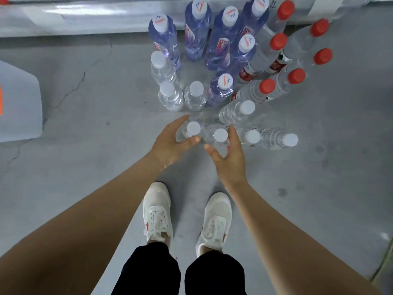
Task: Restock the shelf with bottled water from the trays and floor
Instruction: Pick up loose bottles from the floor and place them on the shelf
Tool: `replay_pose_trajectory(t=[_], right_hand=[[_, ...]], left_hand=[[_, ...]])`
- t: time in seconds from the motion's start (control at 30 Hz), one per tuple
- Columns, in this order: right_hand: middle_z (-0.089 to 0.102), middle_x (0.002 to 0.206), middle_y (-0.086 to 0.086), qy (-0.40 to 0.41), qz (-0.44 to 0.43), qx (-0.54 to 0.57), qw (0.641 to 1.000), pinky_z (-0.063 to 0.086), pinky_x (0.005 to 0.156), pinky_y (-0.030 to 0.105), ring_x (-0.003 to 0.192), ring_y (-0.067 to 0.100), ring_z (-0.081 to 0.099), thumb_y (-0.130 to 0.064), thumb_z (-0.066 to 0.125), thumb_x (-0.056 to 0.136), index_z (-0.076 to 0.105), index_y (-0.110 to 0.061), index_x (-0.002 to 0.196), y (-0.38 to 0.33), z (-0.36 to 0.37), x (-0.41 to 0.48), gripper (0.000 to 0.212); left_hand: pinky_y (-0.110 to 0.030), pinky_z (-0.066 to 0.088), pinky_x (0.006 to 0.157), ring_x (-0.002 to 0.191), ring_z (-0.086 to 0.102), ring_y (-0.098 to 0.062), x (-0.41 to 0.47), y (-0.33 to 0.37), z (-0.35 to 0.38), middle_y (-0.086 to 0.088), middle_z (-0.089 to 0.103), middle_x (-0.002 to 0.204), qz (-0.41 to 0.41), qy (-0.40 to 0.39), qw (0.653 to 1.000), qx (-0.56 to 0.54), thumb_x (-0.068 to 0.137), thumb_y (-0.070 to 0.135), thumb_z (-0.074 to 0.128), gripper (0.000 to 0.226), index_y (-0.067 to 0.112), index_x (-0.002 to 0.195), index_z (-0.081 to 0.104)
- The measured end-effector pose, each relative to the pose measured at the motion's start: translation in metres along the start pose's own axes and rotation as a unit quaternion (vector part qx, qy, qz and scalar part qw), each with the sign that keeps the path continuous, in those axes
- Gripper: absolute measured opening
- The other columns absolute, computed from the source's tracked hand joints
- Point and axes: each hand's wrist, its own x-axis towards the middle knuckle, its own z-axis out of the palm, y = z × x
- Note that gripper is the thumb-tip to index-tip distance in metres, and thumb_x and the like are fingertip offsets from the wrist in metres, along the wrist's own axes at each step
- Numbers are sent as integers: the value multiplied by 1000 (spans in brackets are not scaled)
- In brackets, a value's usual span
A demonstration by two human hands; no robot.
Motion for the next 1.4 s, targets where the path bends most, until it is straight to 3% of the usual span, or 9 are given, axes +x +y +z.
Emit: replay_pose_trajectory(t=[0.3,0.6,0.7,0.83,1.0,1.1,1.2,1.3,1.4], right_hand=[[54,145,-8,74,-105,33,991,39,117,44,139,11,46,-30,71,96,54,-31,142,15,11,7,50],[68,112,-24,8,-78,16,997,38,97,9,111,-11,58,-25,71,96,65,-30,118,-13,-4,-2,24],[73,103,-18,-34,-53,-1,998,50,100,31,107,4,65,-40,69,94,71,-24,116,-32,-14,-18,27],[74,105,4,-68,-54,-15,996,52,98,43,104,26,66,-59,67,80,74,-27,106,-79,-28,-48,42],[69,119,4,-122,-39,-33,991,46,87,11,112,18,63,-35,67,97,71,-21,116,-171,-52,-99,23],[69,120,5,-146,-58,-23,987,45,91,16,114,14,63,-31,64,100,70,-21,116,-236,-69,-136,20],[70,110,11,-140,-96,-21,985,50,95,34,106,21,66,-42,68,95,71,-15,104,-309,-90,-176,29],[72,95,-12,-146,-140,-9,979,48,87,20,90,-5,65,-26,65,99,71,-28,97,-387,-116,-216,6],[70,113,-12,-141,-190,-2,972,50,96,25,106,-1,64,-38,63,99,71,-35,108,-462,-148,-261,12]], left_hand=[[-36,36,115,133,45,2,34,-22,-4,26,54,138,52,-46,997,-39,78,35,84,60,48,130,58],[-18,45,86,100,62,0,5,-17,-29,9,66,116,-33,-38,989,-139,85,27,77,45,17,126,59],[-17,44,82,93,63,6,-33,-15,-39,6,65,114,-64,-30,980,-187,78,42,74,60,13,126,54],[-35,45,99,112,65,-18,-86,4,-55,-6,70,120,-85,1,969,-232,73,56,78,66,15,121,59],[-27,56,74,93,73,-11,-156,82,-75,1,75,102,-88,0,954,-288,78,58,71,54,17,111,58],[-22,55,61,81,73,-6,-203,150,-93,4,75,90,-60,12,952,-301,74,58,62,58,15,112,56],[-33,55,83,86,71,-12,-252,217,-124,2,75,90,-31,39,955,-294,73,71,70,65,19,110,60],[-37,45,90,85,67,-13,-307,284,-161,2,71,92,-1,44,955,-293,71,78,67,57,28,98,63],[-31,39,87,87,65,-3,-371,357,-193,4,71,99,49,88,957,-273,88,68,52,39,33,97,65]])
